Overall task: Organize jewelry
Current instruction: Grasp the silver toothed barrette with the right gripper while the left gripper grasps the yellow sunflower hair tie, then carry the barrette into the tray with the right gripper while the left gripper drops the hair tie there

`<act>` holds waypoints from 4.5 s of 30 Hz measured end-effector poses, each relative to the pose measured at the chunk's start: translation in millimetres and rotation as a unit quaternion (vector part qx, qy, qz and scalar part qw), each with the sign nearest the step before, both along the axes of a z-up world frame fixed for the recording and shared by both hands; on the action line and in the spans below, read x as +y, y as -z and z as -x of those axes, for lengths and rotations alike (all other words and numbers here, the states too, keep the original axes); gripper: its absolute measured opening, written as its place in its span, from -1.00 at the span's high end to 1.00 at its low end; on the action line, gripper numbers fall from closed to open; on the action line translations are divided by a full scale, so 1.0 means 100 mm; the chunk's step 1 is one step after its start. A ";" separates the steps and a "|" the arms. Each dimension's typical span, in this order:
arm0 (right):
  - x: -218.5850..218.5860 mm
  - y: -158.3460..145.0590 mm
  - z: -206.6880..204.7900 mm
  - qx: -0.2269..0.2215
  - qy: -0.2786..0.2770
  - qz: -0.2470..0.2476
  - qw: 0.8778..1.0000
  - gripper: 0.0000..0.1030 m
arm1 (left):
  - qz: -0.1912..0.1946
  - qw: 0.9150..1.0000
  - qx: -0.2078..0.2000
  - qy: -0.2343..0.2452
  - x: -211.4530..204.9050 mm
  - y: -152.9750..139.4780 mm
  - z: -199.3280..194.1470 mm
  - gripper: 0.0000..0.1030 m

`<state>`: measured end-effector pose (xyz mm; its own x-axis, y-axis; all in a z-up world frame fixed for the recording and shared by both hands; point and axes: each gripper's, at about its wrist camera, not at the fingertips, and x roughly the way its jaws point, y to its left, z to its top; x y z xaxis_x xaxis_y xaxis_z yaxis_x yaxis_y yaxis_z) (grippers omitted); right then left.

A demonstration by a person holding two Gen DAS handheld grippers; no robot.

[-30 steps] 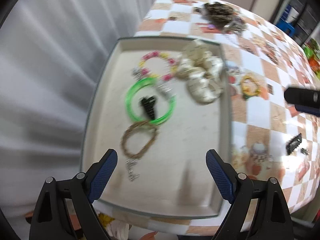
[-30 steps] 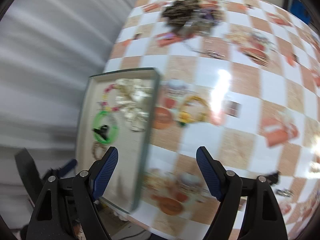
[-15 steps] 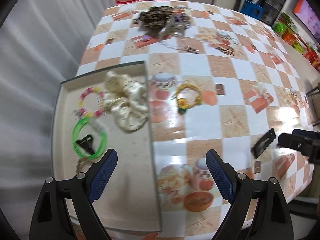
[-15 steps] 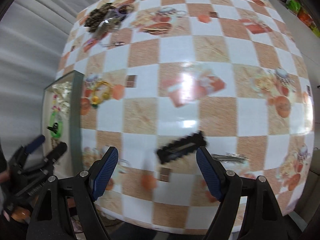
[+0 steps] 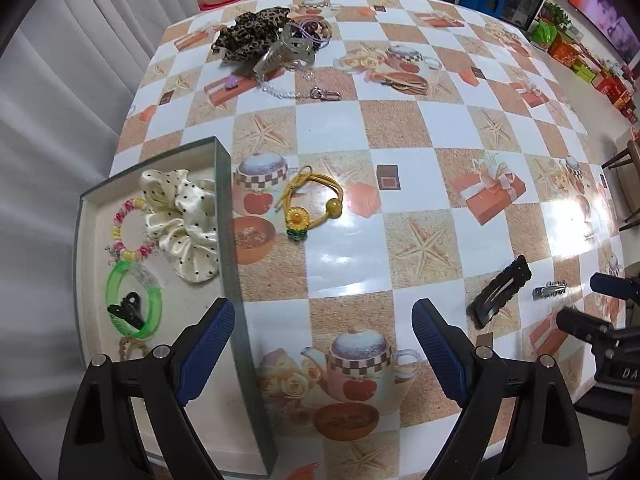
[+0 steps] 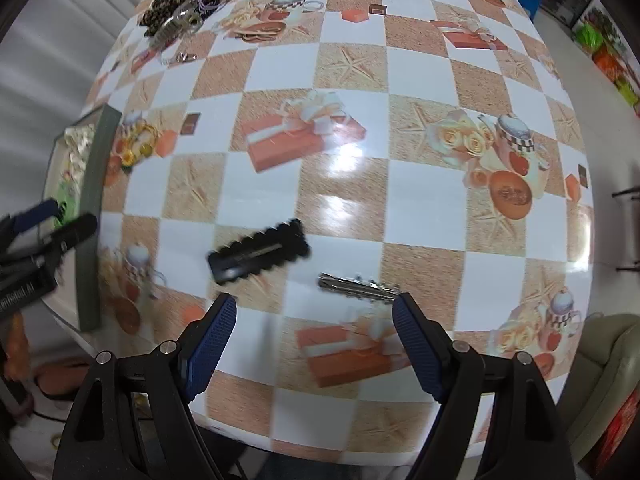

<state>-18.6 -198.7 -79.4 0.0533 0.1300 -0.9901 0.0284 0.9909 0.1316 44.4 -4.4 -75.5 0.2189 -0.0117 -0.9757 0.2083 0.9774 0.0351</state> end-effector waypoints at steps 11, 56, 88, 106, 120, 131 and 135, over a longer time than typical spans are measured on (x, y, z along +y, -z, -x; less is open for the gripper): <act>-0.24 0.12 0.16 -0.003 -0.032 0.001 0.999 -0.61 | 0.013 1.000 0.009 -0.006 -0.06 0.16 -0.15 -0.82; 0.27 0.46 -0.12 -0.028 -0.181 0.050 0.982 0.69 | 0.055 0.998 0.026 -0.004 -0.28 0.63 -0.71 0.82; -0.05 -0.07 -0.13 -0.005 0.037 -0.067 0.997 0.75 | 0.091 0.996 0.010 -0.024 0.05 -0.12 -0.06 0.82; 0.65 -0.35 -0.29 -0.023 -0.018 -0.075 0.997 0.75 | 0.100 0.992 -0.012 -0.076 0.70 -0.34 0.21 0.82; 1.06 -0.41 -0.32 -0.025 -0.059 -0.076 0.995 0.75 | 0.091 0.987 -0.014 -0.128 1.26 -0.35 0.46 0.82; 1.39 -0.47 -0.36 -0.028 -0.088 -0.083 0.992 0.75 | 0.085 0.983 -0.009 -0.164 1.61 -0.25 0.65 0.82; 1.61 -0.47 -0.41 -0.028 -0.109 -0.092 0.989 0.75 | 0.086 0.980 -0.003 -0.179 1.74 -0.17 0.73 0.82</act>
